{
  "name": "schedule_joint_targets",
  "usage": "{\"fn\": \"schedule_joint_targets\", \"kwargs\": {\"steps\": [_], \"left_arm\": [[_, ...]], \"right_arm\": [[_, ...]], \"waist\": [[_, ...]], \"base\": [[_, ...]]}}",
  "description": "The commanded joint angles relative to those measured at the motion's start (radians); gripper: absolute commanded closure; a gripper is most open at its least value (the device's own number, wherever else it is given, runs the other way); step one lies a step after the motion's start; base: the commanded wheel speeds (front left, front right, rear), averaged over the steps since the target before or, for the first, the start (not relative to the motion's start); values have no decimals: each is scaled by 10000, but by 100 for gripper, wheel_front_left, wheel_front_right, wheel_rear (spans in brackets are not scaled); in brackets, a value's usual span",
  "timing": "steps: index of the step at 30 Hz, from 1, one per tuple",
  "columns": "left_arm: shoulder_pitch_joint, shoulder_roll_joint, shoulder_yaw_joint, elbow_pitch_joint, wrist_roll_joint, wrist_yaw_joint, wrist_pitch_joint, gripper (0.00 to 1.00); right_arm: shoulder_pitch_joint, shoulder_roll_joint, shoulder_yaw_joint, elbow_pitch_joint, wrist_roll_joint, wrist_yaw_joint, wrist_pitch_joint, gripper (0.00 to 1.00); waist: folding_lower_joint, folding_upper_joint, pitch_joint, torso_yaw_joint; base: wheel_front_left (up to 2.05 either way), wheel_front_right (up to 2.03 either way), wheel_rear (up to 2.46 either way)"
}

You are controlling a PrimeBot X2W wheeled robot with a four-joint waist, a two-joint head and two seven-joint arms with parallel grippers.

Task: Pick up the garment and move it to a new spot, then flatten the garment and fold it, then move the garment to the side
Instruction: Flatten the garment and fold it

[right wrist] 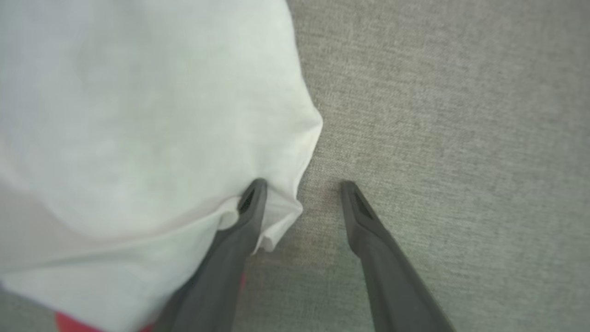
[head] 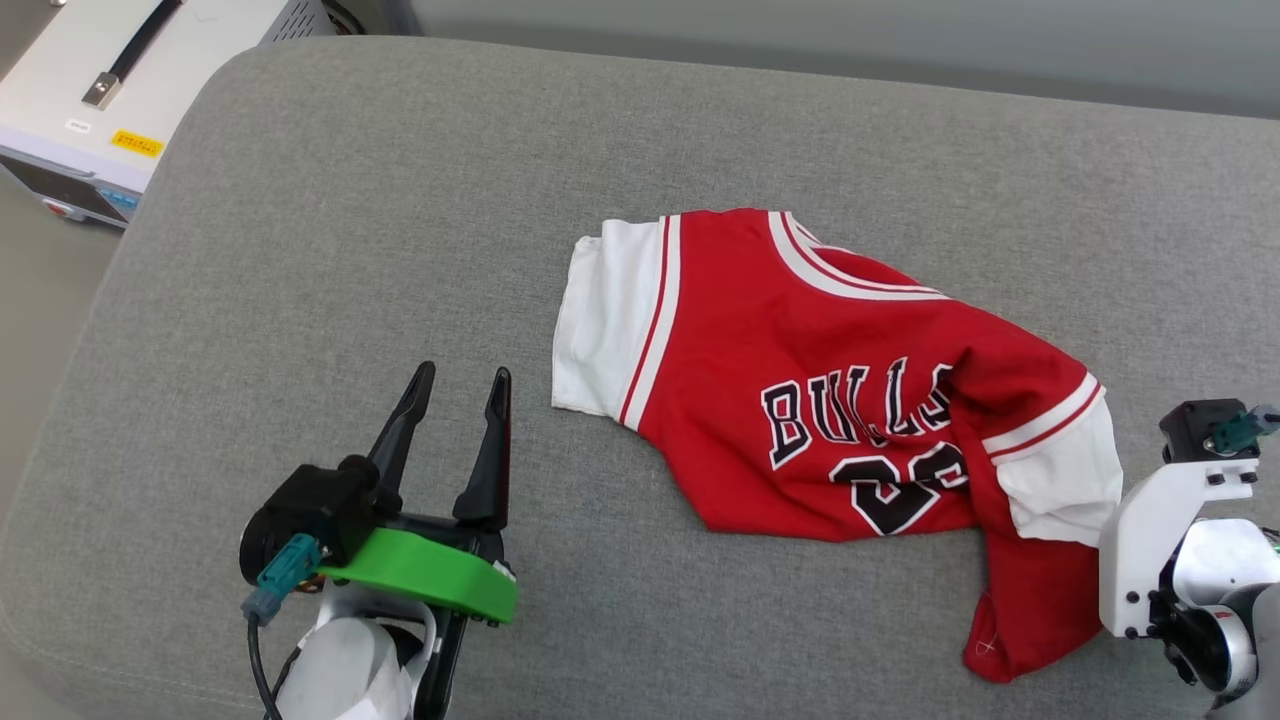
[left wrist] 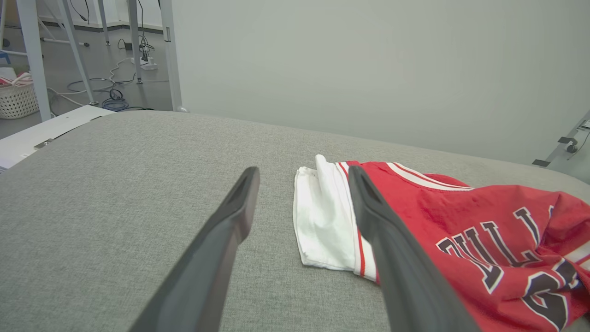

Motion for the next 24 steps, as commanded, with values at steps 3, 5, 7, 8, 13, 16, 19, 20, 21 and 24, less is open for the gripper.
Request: {"fn": "schedule_joint_targets", "kwargs": {"steps": [3, 5, 7, 8, 13, 16, 19, 20, 21, 24], "left_arm": [[-108, -35, 29, 63, 101, -62, -59, 0], [-72, -39, 34, 98, 113, -64, -59, 0], [-44, -46, 34, 129, 118, -66, -59, 0], [-32, -50, 28, 135, 115, -67, -59, 0], [42, -65, 20, 117, 78, -69, -59, 0], [10, -69, 31, 56, 66, -69, -59, 0], [-98, -82, 38, -65, 53, -69, -59, 0], [-143, -88, 29, -109, 43, -70, -59, 0], [-179, -92, 18, -129, 32, -70, -59, 0], [-312, -99, -17, -182, -12, -70, -59, 0]], "right_arm": [[521, -48, 316, 541, 68, 8, -129, 100], [474, -234, 317, 524, 19, 8, -351, 100], [389, -452, 287, 471, -62, 8, -608, 100], [352, -559, 258, 416, -129, 8, -704, 100], [78, -1595, 172, 86, -405, 8, -1064, 100], [-214, -2489, 194, -113, -485, 8, -1106, 100], [-664, -3510, 279, -235, -419, 8, -1138, 100], [-863, -3907, 355, -247, -417, 8, -1194, 100], [-1038, -4186, 406, -210, -389, 8, -1238, 100], [-1751, -5104, 694, 100, -315, 8, -1530, 100]], "waist": [[-1, 0, -212, -47], [-1, 0, -326, -81], [-1, 0, -470, -123], [-1, 0, -522, -138], [-1, 0, -715, -238], [-1, 0, -622, -275], [-1, 0, -357, -286], [-1, 0, -239, -283], [-1, 0, -158, -279], [-1, 0, 173, -225]], "base": [[0, 0, 0], [0, 0, 0], [0, 0, 0], [0, 0, 0], [0, 0, 0], [0, 0, 0], [0, 0, 0], [0, 0, 0], [0, 0, 0], [0, 0, 0]]}}
